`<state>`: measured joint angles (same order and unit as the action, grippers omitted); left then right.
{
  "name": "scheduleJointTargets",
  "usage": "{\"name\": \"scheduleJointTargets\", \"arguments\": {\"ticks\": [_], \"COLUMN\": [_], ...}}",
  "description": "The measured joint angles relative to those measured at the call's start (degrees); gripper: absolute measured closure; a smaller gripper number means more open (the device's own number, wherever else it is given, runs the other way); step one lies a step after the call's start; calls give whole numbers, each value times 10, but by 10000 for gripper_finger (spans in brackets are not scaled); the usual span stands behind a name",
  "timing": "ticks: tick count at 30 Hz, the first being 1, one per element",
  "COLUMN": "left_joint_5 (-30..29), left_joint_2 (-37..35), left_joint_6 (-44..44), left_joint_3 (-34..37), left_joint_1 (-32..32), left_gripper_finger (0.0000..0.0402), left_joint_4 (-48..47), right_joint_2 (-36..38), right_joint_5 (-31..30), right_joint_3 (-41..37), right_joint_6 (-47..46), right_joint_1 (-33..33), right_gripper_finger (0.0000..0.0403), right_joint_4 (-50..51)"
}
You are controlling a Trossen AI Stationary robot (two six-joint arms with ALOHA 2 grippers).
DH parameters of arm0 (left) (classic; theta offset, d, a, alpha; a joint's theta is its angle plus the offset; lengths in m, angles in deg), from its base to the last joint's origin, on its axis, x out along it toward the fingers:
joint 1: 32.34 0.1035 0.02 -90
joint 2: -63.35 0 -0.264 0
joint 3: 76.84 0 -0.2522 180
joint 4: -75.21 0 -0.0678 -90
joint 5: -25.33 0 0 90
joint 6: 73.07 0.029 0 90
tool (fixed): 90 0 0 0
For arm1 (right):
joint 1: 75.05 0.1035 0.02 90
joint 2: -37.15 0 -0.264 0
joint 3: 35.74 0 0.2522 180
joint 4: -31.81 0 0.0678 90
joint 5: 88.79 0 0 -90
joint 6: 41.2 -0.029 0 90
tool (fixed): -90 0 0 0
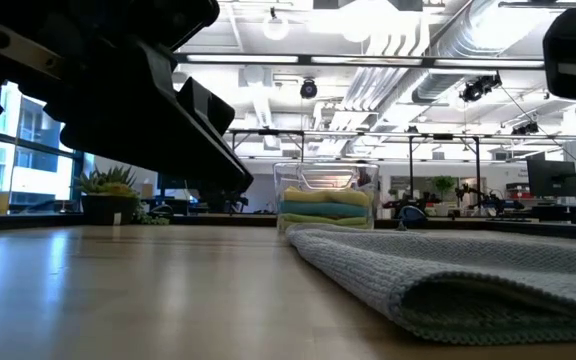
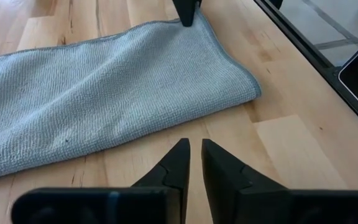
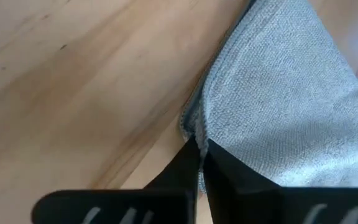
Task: Fold microfiber towels
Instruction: Fold the gray microfiber cloth
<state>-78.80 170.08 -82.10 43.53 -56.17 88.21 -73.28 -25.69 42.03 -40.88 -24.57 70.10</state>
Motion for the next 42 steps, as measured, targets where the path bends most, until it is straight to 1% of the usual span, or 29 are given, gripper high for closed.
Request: {"name": "scheduleJointTargets", "arguments": {"ticks": [2, 5, 11, 13, 17, 21, 25, 28, 32, 38, 42], "left_joint_5": [0, 3, 11, 12, 15, 15, -3, -15, -55, -67, -96], "left_joint_2": [0, 0, 0, 0, 0, 1, 30, 70, 123, 178, 192], "left_joint_6": [1, 12, 50, 65, 94, 126, 157, 171, 196, 225, 226], "left_joint_3": [0, -6, -25, -32, -42, -44, -46, -76, -136, -207, -237], "left_joint_1": [-1, -5, -15, -17, -23, -30, -36, -42, -55, -63, -63], "left_gripper_finger": [364, 350, 311, 296, 269, 251, 248, 251, 254, 252, 257], "left_joint_4": [0, 0, 0, 0, 0, 0, 20, 29, 26, -43, -80], "right_joint_2": [0, 4, 30, 40, 57, 63, 63, 64, 64, 64, 64], "right_joint_5": [0, -8, -45, -48, -59, -59, -56, -56, -56, -55, -56], "right_joint_3": [0, 0, 0, 0, 0, 0, 0, 0, -1, -1, -1], "right_joint_6": [-16, -65, -163, -191, -240, -269, -284, -283, -281, -279, -280], "right_joint_1": [0, -2, -2, -6, -16, -31, -45, -50, -51, -43, -39], "right_gripper_finger": [398, 394, 399, 401, 401, 402, 402, 402, 402, 403, 403], "right_joint_4": [0, 0, 5, 8, 9, 9, 9, 10, 9, 9, 6]}}
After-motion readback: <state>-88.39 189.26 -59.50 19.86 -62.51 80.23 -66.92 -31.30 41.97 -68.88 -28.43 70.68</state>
